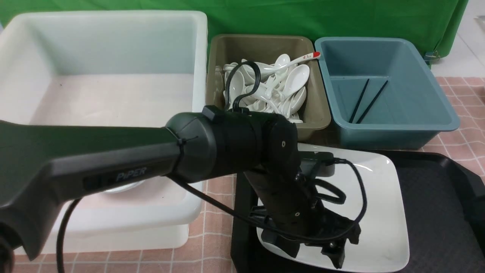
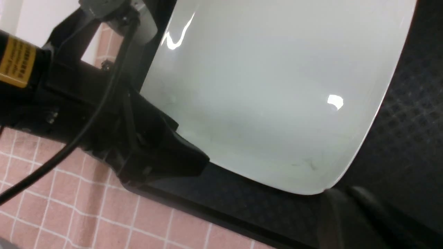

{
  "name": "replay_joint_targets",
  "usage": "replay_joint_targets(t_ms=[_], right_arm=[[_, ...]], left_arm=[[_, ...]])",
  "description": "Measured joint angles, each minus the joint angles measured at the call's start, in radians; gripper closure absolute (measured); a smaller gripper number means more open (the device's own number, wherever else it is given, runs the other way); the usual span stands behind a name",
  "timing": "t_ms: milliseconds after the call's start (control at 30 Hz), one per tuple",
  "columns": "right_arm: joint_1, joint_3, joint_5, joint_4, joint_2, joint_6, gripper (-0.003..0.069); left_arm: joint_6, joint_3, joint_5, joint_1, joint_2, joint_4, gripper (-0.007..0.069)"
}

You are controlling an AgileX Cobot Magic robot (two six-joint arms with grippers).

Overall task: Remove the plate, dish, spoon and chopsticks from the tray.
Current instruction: Use the left arm to grab a plate from the dinner plate

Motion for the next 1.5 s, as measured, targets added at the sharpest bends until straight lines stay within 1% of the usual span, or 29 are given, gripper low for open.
replay_joint_targets(t_ms=[100, 200, 233, 267, 333, 367, 500, 633, 733, 1000, 1133, 1233, 1333, 1433, 1500], right_arm=[[0.000, 0.000, 0.000, -0.008, 0.000, 0.000, 0.0589], [0.000, 0.000, 0.000, -0.011, 0.000, 0.000, 0.0585], [0.000, 0.000, 0.000, -0.011, 0.000, 0.000, 0.0584], [0.000, 0.000, 0.000, -0.012, 0.000, 0.000, 0.0582], [0.000, 0.000, -0.001, -0.013, 0.000, 0.000, 0.0581], [0.000, 0.000, -0.001, -0.013, 0.000, 0.000, 0.0581], [0.000, 0.000, -0.008, -0.013, 0.000, 0.000, 0.0577], [0.000, 0.000, -0.014, -0.014, 0.000, 0.000, 0.0573], [0.000, 0.000, -0.016, -0.014, 0.000, 0.000, 0.0570], [0.000, 0.000, -0.018, -0.014, 0.000, 0.000, 0.0565], [0.000, 0.000, -0.018, -0.014, 0.000, 0.000, 0.0561], [0.000, 0.000, -0.018, -0.014, 0.000, 0.000, 0.0558], [0.000, 0.000, -0.018, -0.014, 0.000, 0.000, 0.0557], [0.000, 0.000, -0.018, -0.014, 0.000, 0.000, 0.0557], [0.000, 0.000, -0.018, -0.014, 0.000, 0.000, 0.0555]], left_arm=[[0.010, -0.070, 0.113, 0.000, 0.008, 0.039, 0.0084], [-0.043, -0.147, 0.268, 0.000, 0.008, 0.136, 0.0088], [-0.045, -0.150, 0.277, 0.000, 0.007, 0.149, 0.0089], [-0.064, -0.156, 0.322, 0.000, 0.003, 0.186, 0.0095], [-0.100, -0.151, 0.355, 0.000, 0.002, 0.245, 0.0106], [-0.104, -0.149, 0.356, 0.000, 0.002, 0.245, 0.0106], [-0.146, -0.105, 0.354, 0.000, 0.008, 0.309, 0.0116], [-0.187, -0.098, 0.268, 0.000, 0.026, 0.347, 0.0116], [-0.192, -0.098, 0.241, 0.000, 0.046, 0.337, 0.0116], [-0.196, -0.098, 0.244, 0.001, 0.065, 0.315, 0.0116], [-0.188, -0.098, 0.188, 0.001, 0.065, 0.244, 0.0116], [-0.136, -0.104, 0.145, 0.001, 0.065, 0.175, 0.0116], [-0.114, -0.131, 0.170, 0.001, 0.067, 0.161, 0.0116], [-0.113, -0.157, 0.212, 0.001, 0.071, 0.178, 0.0116], [-0.129, -0.173, 0.264, 0.001, 0.072, 0.211, 0.0116]])
